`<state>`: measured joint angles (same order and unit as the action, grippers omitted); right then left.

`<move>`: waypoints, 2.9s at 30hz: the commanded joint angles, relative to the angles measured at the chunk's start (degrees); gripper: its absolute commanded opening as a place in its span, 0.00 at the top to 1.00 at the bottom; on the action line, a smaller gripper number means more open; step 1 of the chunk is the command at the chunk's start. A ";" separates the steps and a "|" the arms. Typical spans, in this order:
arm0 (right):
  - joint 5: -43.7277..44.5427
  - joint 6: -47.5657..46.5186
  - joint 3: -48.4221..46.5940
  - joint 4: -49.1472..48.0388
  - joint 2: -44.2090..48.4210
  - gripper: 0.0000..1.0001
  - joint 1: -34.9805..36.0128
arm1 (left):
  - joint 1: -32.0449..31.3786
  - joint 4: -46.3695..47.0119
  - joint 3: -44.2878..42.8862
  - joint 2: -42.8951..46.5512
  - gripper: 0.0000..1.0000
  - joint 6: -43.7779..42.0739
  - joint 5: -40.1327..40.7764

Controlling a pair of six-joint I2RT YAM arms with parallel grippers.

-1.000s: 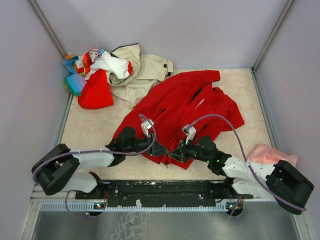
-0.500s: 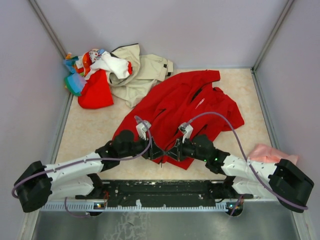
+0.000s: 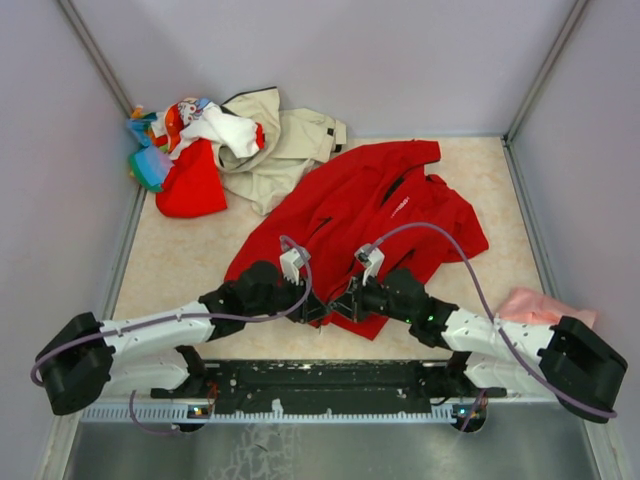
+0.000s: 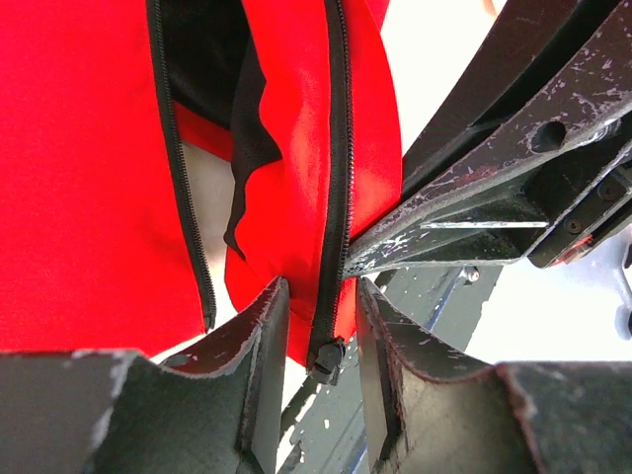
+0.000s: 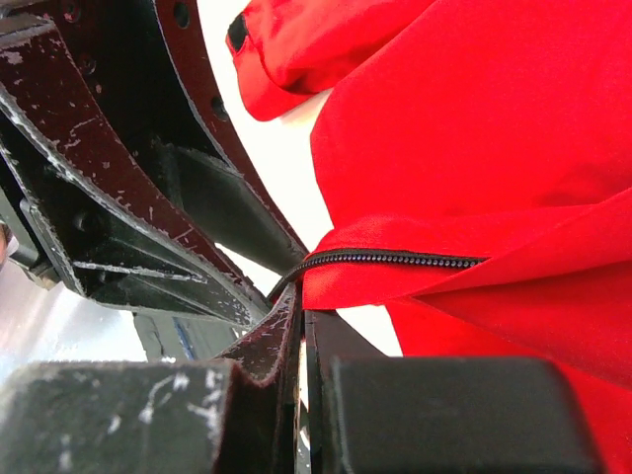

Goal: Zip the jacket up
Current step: Adjust the zipper on the jacket.

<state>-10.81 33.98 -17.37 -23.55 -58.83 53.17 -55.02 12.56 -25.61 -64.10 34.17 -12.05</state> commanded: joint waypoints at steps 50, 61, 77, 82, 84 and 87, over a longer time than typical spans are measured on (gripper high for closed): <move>14.86 9.93 10.97 -7.01 11.76 1.00 1.77 | 7.12 24.43 9.77 0.11 0.96 8.26 -16.13; 10.99 14.82 12.71 -13.81 12.96 0.59 1.85 | 7.18 28.44 9.63 -3.13 1.00 10.22 -18.13; 9.70 22.03 13.15 -38.67 -6.95 0.42 4.24 | 7.13 38.56 12.87 -4.43 1.00 14.19 -18.58; 8.27 23.43 13.34 -46.41 -12.04 0.54 4.49 | 7.04 41.67 14.01 -5.05 1.00 15.72 -19.19; 8.37 23.87 13.85 -48.52 -12.79 0.60 4.49 | 7.08 42.92 14.66 -5.04 1.00 16.25 -19.44; 8.77 23.81 14.36 -49.69 -12.56 0.69 4.50 | 7.04 43.68 15.33 -4.95 1.00 16.60 -19.48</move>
<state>-4.14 57.76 -3.25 -64.97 -71.16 57.01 -47.77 50.00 -11.05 -69.12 49.25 -29.04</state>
